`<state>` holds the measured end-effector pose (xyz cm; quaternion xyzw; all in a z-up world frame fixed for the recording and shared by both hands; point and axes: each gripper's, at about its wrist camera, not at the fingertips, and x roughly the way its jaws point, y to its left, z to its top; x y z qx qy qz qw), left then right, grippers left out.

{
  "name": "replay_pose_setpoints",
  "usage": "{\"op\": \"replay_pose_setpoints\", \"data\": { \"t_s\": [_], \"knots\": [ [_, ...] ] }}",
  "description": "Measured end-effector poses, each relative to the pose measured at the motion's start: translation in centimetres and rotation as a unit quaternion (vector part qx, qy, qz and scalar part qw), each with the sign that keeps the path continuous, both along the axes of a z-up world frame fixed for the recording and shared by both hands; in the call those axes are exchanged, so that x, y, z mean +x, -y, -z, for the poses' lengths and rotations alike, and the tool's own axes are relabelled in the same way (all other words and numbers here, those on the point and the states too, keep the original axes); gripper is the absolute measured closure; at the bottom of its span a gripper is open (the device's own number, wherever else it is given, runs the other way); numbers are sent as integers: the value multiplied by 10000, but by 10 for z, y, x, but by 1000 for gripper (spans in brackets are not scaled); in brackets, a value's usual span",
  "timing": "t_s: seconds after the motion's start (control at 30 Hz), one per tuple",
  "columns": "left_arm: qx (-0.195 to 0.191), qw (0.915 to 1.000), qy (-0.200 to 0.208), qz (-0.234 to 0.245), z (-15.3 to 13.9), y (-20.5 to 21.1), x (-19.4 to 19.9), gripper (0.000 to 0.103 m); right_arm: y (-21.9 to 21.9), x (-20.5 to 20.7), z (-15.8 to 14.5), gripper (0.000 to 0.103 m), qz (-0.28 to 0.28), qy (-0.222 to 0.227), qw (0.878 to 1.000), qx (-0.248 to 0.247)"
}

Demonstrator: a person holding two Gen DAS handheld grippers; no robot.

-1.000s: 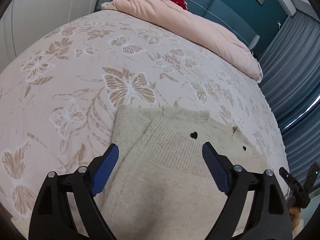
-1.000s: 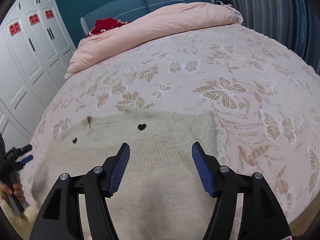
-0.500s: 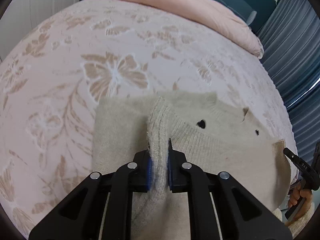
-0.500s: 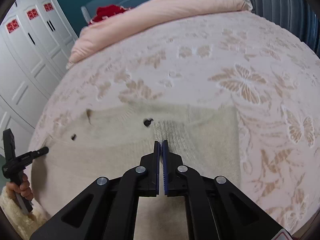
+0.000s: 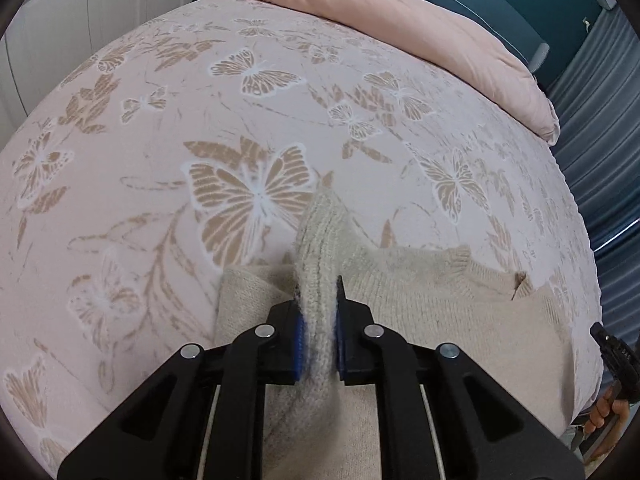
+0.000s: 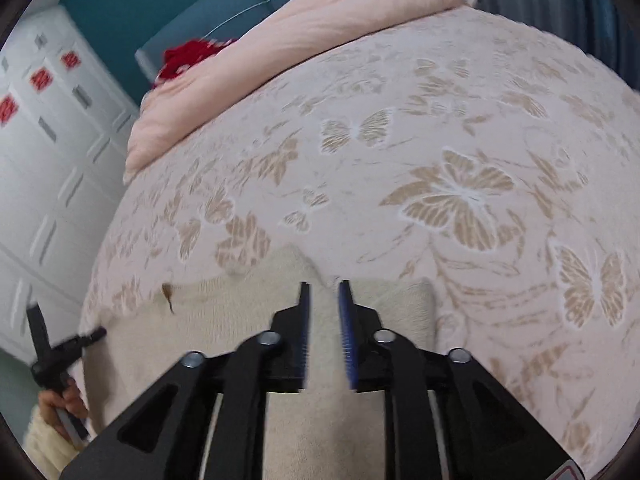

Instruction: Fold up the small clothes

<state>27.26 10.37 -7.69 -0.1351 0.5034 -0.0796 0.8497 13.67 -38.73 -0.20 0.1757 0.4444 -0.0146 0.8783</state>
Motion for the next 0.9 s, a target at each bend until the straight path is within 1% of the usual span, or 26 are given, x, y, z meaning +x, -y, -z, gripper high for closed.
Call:
{"op": "replay_pose_setpoints", "data": {
  "t_s": [0.03,0.1,0.13,0.17,0.2,0.23,0.27,0.3,0.33,0.4,0.43,0.47,0.5,0.53,0.57,0.6,0.63,0.67,0.7,0.73,0.77,0.8,0.83,0.87,0.9],
  "knots": [
    [-27,10000,-17,-2,1,-1,-1,92,-15,8,4,50,-264,-104,9992,-281],
    [-128,9999,-38,-80,3,-5,-3,92,-35,28,19,49,-570,-328,9953,-715],
    [-158,9998,-53,-111,3,-6,-3,92,-39,38,28,45,-627,-452,9937,-810],
    [-192,9997,-59,-119,2,-7,-3,92,-41,47,39,45,-595,-606,9925,-879],
    [-197,9997,-41,-110,0,-7,-4,92,-41,54,51,54,-511,-770,9914,-930],
    [-199,9998,-13,-73,-2,-6,-4,92,-41,57,58,100,-470,-842,9911,-917],
    [-210,9998,20,-22,-6,-5,-5,92,-40,56,58,98,-504,-820,9927,-725],
    [-232,9997,85,23,-12,-5,-6,92,-37,50,49,98,-474,-611,9962,-408],
    [-263,9995,175,93,-20,-4,-8,92,-35,40,32,98,-424,-249,9986,-176],
    [-208,9990,353,179,-37,-3,-6,92,-27,18,-7,98,-264,330,9991,-33],
    [-168,9989,385,222,-42,-3,-3,92,-19,7,-23,98,-92,556,9984,-31],
    [-138,9989,392,233,-43,-2,1,91,-8,-1,-32,98,99,675,9977,-32],
    [-93,9990,374,236,-41,0,7,91,4,-4,-33,98,309,688,9971,-63],
    [-35,9992,312,236,-35,4,13,91,17,-1,-28,99,475,586,9971,-61],
    [47,9995,177,254,-23,10,19,91,28,6,-13,99,571,366,9977,10],
    [187,9995,15,243,-8,17,26,91,36,17,9,99,621,10,9980,79],
    [335,9990,-194,216,11,23,31,91,38,27,32,99,615,-348,9975,2],
    [463,9980,-392,196,29,28,34,91,34,35,53,99,508,-665,9962,-234],
    [580,9972,-445,125,41,30,34,91,29,39,67,98,404,-857,9941,-537],
    [602,9977,-314,73,42,30,33,91,26,39,71,98,413,-823,9934,-687],
    [610,9978,-263,37,40,30,32,90,27,37,67,98,524,-762,9941,-575],
    [556,9981,-283,17,37,28,31,89,30,33,60,97,664,-665,9951,-323],
    [492,9984,-264,19,31,26,29,89,31,27,49,96,771,-526,9955,-136],
    [476,9987,-177,56,23,23,26,86,29,20,36,95,804,-348,9961,-122],
    [561,9984,-70,80,13,21,21,84,23,11,19,91,812,-124,9963,-259]
  ]
}}
